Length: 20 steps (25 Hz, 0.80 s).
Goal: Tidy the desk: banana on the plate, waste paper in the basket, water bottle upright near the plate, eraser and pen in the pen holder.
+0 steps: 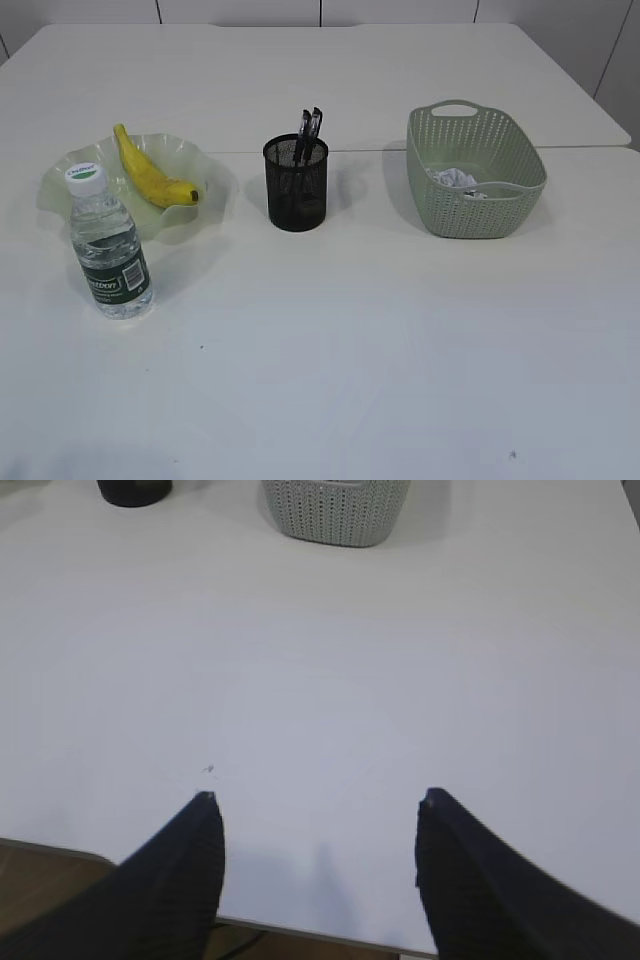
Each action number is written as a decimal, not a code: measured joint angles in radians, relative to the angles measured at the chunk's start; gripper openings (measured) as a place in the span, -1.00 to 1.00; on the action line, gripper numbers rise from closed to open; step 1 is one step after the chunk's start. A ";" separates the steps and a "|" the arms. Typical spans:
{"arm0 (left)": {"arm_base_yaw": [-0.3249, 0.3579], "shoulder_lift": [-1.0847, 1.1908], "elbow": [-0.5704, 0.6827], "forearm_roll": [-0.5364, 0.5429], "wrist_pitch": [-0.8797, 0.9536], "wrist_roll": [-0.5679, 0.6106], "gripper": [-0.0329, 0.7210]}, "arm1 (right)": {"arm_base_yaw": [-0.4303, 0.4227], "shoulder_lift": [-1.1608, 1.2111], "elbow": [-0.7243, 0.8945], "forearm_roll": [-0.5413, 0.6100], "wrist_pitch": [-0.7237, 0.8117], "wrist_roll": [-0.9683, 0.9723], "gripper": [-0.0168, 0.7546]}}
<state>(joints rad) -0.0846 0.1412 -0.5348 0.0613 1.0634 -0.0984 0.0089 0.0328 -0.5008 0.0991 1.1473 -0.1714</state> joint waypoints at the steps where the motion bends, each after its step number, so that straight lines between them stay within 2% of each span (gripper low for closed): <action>1: 0.000 0.000 0.000 0.000 0.000 0.000 0.26 | 0.000 -0.002 0.000 0.000 0.000 0.000 0.22; 10: 0.000 -0.004 0.000 0.000 0.000 0.000 0.15 | 0.000 -0.049 0.000 0.000 -0.002 0.000 0.22; 15: 0.000 -0.100 0.000 0.000 0.002 0.000 0.12 | 0.000 -0.051 0.000 0.000 -0.003 0.000 0.22; 20: 0.040 -0.136 0.000 0.002 0.006 0.000 0.12 | -0.002 -0.051 0.000 0.000 -0.003 0.000 0.22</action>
<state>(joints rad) -0.0450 0.0053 -0.5348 0.0636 1.0690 -0.0984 0.0074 -0.0179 -0.5008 0.0991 1.1441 -0.1714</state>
